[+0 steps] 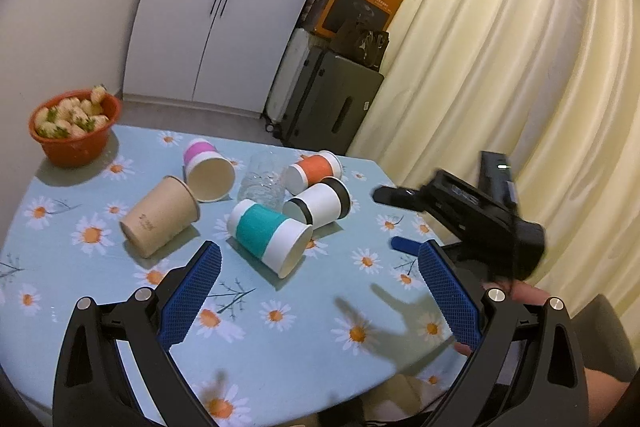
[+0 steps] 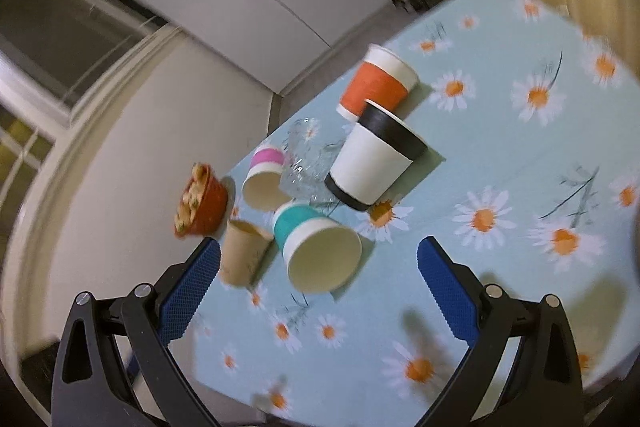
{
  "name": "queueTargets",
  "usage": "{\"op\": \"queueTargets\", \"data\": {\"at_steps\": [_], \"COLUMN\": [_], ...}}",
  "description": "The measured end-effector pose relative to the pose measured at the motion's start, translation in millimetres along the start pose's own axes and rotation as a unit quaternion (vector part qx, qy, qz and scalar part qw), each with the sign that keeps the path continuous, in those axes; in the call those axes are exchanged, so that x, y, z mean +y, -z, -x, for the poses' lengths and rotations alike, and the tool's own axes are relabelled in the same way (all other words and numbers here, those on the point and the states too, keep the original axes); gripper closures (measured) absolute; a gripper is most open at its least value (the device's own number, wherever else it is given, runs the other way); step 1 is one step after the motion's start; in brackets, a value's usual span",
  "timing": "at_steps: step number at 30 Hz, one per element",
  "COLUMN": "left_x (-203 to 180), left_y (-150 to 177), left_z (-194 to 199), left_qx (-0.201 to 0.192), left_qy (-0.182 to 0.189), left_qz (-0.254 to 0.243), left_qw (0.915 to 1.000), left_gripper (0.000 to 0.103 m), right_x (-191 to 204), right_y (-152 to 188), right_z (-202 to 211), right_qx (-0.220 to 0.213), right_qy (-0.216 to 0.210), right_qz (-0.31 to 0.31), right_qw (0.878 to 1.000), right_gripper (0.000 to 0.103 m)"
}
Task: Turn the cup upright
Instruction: 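Reach the right gripper to the black-and-white cup lying on its side and close on it, then lift the black-and-white cup with the right gripper and rotate it upright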
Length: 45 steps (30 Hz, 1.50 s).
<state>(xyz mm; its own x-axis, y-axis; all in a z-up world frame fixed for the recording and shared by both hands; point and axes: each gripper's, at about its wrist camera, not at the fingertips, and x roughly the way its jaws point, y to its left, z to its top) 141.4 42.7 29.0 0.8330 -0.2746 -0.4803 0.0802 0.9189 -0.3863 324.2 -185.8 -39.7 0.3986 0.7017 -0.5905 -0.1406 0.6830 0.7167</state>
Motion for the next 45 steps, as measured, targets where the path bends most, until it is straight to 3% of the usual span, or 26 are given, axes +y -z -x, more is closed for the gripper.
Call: {"op": "queueTargets", "data": {"at_steps": [5,8,15,22,28,45], "left_x": [5.4,7.0,18.8,28.9,28.9,31.8], "left_y": [-5.4,-9.5,-14.3,-15.4,-15.8,-12.9], "left_z": [-20.7,-31.2,-46.4,-44.2,-41.8,-38.3], "left_qx": [0.01,0.014,0.015,0.013,0.014,0.011], "left_qy": [0.021,0.032,0.049,0.04,0.038,0.032], "left_qz": [0.025,0.034,0.067,0.082,0.08,0.082], "left_qw": [0.9994,0.9988,0.9965,0.9957,0.996,0.996], "left_gripper": [0.007,0.007,0.007,0.007,0.007,0.007], "right_x": [-22.9,-35.5,-41.6,-55.5,-61.3,-53.8], "right_y": [-19.8,-29.1,-47.3,-51.2,-54.7,-61.1], "right_z": [-31.9,-48.9,-66.1,-85.8,-90.5,-75.4], "right_qx": [0.012,0.016,0.006,0.017,0.017,0.014], "right_qy": [-0.007,-0.001,0.015,0.029,0.042,0.023], "right_qz": [-0.084,-0.117,-0.146,-0.183,-0.188,-0.185], "right_qw": [0.996,0.993,0.989,0.983,0.981,0.982], "right_gripper": [0.006,0.015,0.022,0.029,0.04,0.041]}}
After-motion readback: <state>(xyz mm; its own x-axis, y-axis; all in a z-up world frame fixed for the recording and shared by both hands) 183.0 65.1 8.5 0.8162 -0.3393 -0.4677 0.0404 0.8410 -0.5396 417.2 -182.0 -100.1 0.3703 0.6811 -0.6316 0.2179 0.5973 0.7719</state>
